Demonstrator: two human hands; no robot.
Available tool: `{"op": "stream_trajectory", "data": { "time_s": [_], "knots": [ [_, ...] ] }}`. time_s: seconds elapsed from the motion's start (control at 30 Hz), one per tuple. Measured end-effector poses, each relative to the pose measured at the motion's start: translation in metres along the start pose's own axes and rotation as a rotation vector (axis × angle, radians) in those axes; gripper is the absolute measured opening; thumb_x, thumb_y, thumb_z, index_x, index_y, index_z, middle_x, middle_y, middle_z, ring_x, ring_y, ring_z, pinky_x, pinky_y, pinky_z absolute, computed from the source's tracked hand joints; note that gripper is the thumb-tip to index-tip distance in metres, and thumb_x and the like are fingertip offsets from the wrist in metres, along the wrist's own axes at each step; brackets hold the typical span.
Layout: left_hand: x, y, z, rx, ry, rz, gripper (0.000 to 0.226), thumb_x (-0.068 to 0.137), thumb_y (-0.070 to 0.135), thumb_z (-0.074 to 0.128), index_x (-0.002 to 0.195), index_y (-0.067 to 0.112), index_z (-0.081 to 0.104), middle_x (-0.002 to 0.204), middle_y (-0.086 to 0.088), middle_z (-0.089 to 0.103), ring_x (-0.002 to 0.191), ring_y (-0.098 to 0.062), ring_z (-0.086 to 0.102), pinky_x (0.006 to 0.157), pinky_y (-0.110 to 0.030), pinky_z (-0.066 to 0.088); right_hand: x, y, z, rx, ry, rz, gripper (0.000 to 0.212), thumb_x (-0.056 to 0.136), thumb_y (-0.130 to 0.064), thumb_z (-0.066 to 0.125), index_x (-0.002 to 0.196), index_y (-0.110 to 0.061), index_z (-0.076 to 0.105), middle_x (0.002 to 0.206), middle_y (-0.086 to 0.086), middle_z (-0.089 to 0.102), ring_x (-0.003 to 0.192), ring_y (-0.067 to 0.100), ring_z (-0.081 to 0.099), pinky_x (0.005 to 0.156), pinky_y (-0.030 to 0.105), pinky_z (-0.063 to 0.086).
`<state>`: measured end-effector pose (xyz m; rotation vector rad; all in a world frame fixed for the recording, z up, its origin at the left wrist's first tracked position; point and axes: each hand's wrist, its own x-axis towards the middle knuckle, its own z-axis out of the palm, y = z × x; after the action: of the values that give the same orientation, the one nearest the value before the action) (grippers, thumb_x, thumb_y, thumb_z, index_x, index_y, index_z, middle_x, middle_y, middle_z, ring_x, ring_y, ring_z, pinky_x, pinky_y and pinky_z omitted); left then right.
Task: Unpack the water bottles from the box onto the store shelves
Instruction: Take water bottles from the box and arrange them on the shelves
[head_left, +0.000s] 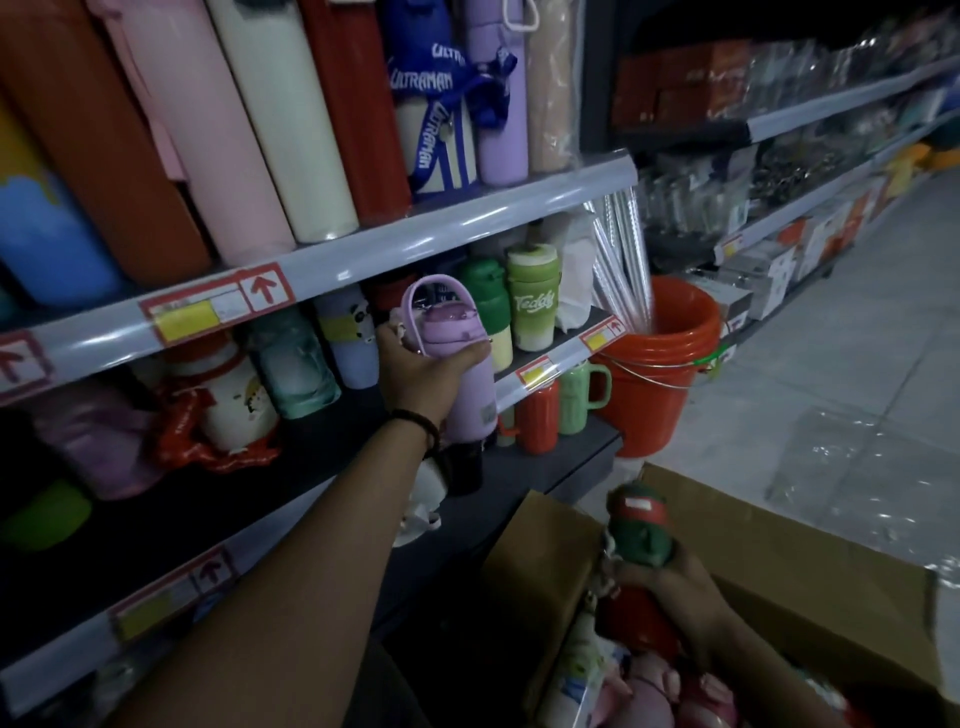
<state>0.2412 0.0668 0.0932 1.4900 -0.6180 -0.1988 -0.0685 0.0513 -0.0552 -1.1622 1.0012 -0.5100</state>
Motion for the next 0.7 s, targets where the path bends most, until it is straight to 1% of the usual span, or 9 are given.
{"op": "stream_trajectory", "data": {
  "time_s": [0.1, 0.17, 0.23, 0.3, 0.37, 0.4, 0.47, 0.6, 0.7],
  "knots": [
    [0.010, -0.001, 0.000, -0.016, 0.043, 0.008, 0.085, 0.054, 0.028, 0.103, 0.123, 0.028, 0.053, 0.110, 0.019, 0.065, 0.093, 0.006, 0.063, 0.083, -0.023, 0.055, 0.014, -0.054, 0.016, -0.060, -0.002, -0.136, 0.068, 0.056, -0.018, 0.099, 0.115, -0.002, 0.069, 0.101, 0.021, 0.078, 0.093, 0.040, 0.076, 0.089, 0.056, 0.062],
    [0.016, 0.000, 0.001, -0.023, 0.086, 0.015, 0.088, 0.050, 0.029, 0.103, 0.122, 0.030, 0.052, 0.109, 0.021, 0.065, 0.093, -0.003, 0.066, 0.088, -0.026, 0.055, 0.024, -0.083, 0.025, -0.063, -0.030, -0.189, 0.082, 0.055, -0.024, 0.101, 0.126, -0.010, 0.063, 0.107, 0.014, 0.079, 0.096, 0.035, 0.077, 0.088, 0.054, 0.062],
    [0.023, 0.001, 0.004, -0.028, 0.128, 0.027, 0.088, 0.051, 0.026, 0.103, 0.123, 0.028, 0.051, 0.114, 0.014, 0.065, 0.099, -0.013, 0.067, 0.092, -0.027, 0.054, 0.035, -0.108, 0.035, -0.015, -0.030, -0.206, 0.091, 0.053, -0.030, 0.103, 0.131, -0.018, 0.058, 0.112, 0.010, 0.078, 0.100, 0.033, 0.077, 0.090, 0.055, 0.062],
    [0.028, 0.001, 0.006, -0.023, 0.156, 0.031, 0.089, 0.055, 0.022, 0.102, 0.127, 0.022, 0.050, 0.122, 0.008, 0.066, 0.107, -0.017, 0.066, 0.095, -0.026, 0.052, 0.045, -0.128, 0.046, 0.007, -0.046, -0.251, 0.085, 0.058, -0.027, 0.100, 0.130, -0.020, 0.057, 0.113, 0.009, 0.078, 0.101, 0.031, 0.077, 0.091, 0.056, 0.061],
    [0.034, -0.003, 0.007, -0.002, 0.173, 0.036, 0.091, 0.056, 0.021, 0.102, 0.130, 0.020, 0.049, 0.130, 0.004, 0.066, 0.113, -0.019, 0.065, 0.099, -0.028, 0.052, 0.054, -0.138, 0.056, 0.049, -0.078, -0.276, 0.085, 0.061, -0.022, 0.096, 0.135, -0.017, 0.054, 0.115, 0.011, 0.077, 0.103, 0.033, 0.076, 0.092, 0.056, 0.061],
    [0.036, -0.006, 0.007, 0.008, 0.180, 0.037, 0.091, 0.056, 0.022, 0.102, 0.131, 0.020, 0.049, 0.132, 0.003, 0.066, 0.114, -0.019, 0.065, 0.099, -0.028, 0.051, 0.056, -0.141, 0.059, 0.077, -0.087, -0.283, 0.080, 0.066, -0.017, 0.093, 0.136, -0.017, 0.053, 0.117, 0.012, 0.076, 0.104, 0.033, 0.076, 0.092, 0.056, 0.061],
    [0.039, -0.011, 0.007, 0.019, 0.181, 0.028, 0.091, 0.058, 0.022, 0.101, 0.132, 0.021, 0.048, 0.132, 0.003, 0.065, 0.112, -0.018, 0.064, 0.094, -0.025, 0.050, 0.060, -0.141, 0.064, 0.123, -0.108, -0.298, 0.069, 0.075, -0.009, 0.087, 0.133, -0.020, 0.051, 0.118, 0.012, 0.075, 0.106, 0.032, 0.075, 0.091, 0.054, 0.060],
    [0.040, -0.020, 0.007, 0.039, 0.158, 0.049, 0.091, 0.061, 0.020, 0.099, 0.135, 0.020, 0.046, 0.131, 0.002, 0.063, 0.108, -0.016, 0.061, 0.091, -0.022, 0.047, 0.064, -0.140, 0.075, 0.127, -0.088, -0.324, 0.079, 0.070, -0.016, 0.092, 0.135, -0.022, 0.047, 0.121, 0.011, 0.073, 0.108, 0.030, 0.074, 0.098, 0.056, 0.058],
    [0.042, -0.026, 0.009, 0.058, 0.118, 0.107, 0.091, 0.064, 0.017, 0.098, 0.137, 0.019, 0.044, 0.130, 0.006, 0.059, 0.110, -0.015, 0.059, 0.093, -0.024, 0.046, 0.064, -0.140, 0.079, 0.106, -0.071, -0.368, 0.068, 0.080, -0.007, 0.088, 0.134, -0.018, 0.047, 0.121, 0.010, 0.070, 0.109, 0.028, 0.072, 0.092, 0.046, 0.060]
  ]
}}
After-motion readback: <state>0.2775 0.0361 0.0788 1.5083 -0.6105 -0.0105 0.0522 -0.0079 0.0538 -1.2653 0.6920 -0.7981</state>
